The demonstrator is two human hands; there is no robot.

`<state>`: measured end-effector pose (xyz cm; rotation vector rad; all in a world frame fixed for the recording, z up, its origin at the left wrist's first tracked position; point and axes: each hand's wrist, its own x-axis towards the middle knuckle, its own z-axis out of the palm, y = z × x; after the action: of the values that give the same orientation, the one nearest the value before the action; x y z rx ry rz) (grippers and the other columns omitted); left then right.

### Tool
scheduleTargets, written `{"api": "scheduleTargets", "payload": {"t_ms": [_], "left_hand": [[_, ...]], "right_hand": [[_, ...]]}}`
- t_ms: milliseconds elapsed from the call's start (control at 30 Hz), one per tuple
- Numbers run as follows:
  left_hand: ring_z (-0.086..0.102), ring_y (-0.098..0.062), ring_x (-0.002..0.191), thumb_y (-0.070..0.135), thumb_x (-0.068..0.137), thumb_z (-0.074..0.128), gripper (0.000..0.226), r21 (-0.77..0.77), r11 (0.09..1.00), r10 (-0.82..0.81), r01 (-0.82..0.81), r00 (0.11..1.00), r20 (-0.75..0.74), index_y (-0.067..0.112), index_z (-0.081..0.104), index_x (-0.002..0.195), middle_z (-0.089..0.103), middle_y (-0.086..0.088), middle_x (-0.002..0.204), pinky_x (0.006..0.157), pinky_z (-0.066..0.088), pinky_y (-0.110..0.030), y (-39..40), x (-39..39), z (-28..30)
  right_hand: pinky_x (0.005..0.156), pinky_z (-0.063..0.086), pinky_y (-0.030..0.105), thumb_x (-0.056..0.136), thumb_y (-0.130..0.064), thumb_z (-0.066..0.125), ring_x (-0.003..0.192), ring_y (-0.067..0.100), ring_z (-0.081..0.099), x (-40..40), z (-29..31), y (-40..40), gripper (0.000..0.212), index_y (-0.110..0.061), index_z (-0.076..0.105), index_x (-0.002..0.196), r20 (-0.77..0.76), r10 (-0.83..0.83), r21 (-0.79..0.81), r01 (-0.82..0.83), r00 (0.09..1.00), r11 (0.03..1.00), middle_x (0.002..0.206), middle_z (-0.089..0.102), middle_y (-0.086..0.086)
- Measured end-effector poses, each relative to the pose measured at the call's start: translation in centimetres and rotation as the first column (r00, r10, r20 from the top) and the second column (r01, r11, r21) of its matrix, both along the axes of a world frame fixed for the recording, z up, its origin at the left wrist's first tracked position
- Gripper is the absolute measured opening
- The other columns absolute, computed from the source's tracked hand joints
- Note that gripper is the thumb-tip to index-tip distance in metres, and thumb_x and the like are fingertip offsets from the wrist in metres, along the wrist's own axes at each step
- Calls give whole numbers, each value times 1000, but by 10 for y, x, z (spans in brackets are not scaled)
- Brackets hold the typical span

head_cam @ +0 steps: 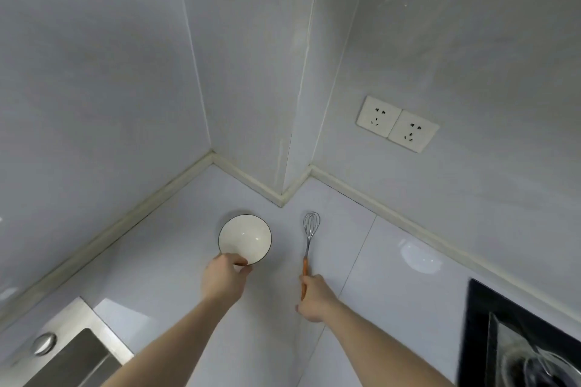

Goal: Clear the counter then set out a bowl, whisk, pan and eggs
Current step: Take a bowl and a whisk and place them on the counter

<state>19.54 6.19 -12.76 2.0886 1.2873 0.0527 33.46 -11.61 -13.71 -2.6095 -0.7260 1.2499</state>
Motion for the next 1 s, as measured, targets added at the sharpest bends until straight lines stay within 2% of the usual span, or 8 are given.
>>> {"api": "scheduleTargets", "payload": {"t_ms": [67,133,233,333,433,633,833,1000], "left_hand": [[65,-21,111,35,88,75,19,6,1000,-29,29,999,15,29,78,105,75,8,113,86,50,-29,1,-1,0],[64,-20,117,33,88,75,25,2,998,-65,65,998,13,29,76,112,73,8,119,92,49,-29,1,-2,4],[58,-19,126,26,86,76,37,15,993,-118,117,991,59,26,71,123,65,7,134,102,44,-28,-7,-14,14],[53,-21,132,20,83,79,45,80,983,-176,165,972,158,27,70,126,58,8,143,109,42,-32,-25,-45,24],[53,-19,131,22,81,82,43,70,980,-196,186,964,178,34,69,121,57,13,142,108,44,-35,-40,-88,30],[60,-19,116,27,84,79,43,22,963,-268,268,955,127,51,59,112,55,17,141,95,51,-34,-59,-128,39],[63,-16,108,23,87,75,34,64,927,-375,370,903,210,37,69,118,55,16,141,93,49,-30,-89,-71,75],[63,-11,112,24,85,77,32,133,854,-518,503,799,305,39,69,112,53,20,140,96,48,-29,-135,-15,116]], "right_hand": [[110,39,26,93,-16,67,136,27,51,-1,2,0,81,-16,24,162,0,22,12,-22,1000,1000,152,34,11],[108,41,25,91,-16,67,129,25,55,-2,7,-1,72,-15,36,157,-3,25,35,-25,1000,999,149,38,10],[106,43,22,86,-17,65,115,21,58,-9,12,-10,48,-20,62,134,7,-1,109,0,1000,994,135,46,5],[106,43,22,86,-19,67,107,16,58,-24,19,-32,54,-27,58,139,-7,-30,181,31,1000,983,132,39,-4],[111,43,27,88,-24,68,119,15,55,-38,24,-60,64,-29,48,149,-41,-80,222,87,996,971,152,32,-4],[115,41,32,92,-27,68,137,18,49,-56,39,-102,70,-26,39,156,-17,-106,251,107,994,962,162,22,-4],[116,40,32,93,-26,66,140,15,45,-55,81,-138,69,-28,39,156,24,-171,366,150,985,919,163,21,-6],[112,45,34,93,-28,68,130,12,50,-55,124,-189,65,-31,43,152,44,-305,489,246,951,837,160,25,-11]]}}
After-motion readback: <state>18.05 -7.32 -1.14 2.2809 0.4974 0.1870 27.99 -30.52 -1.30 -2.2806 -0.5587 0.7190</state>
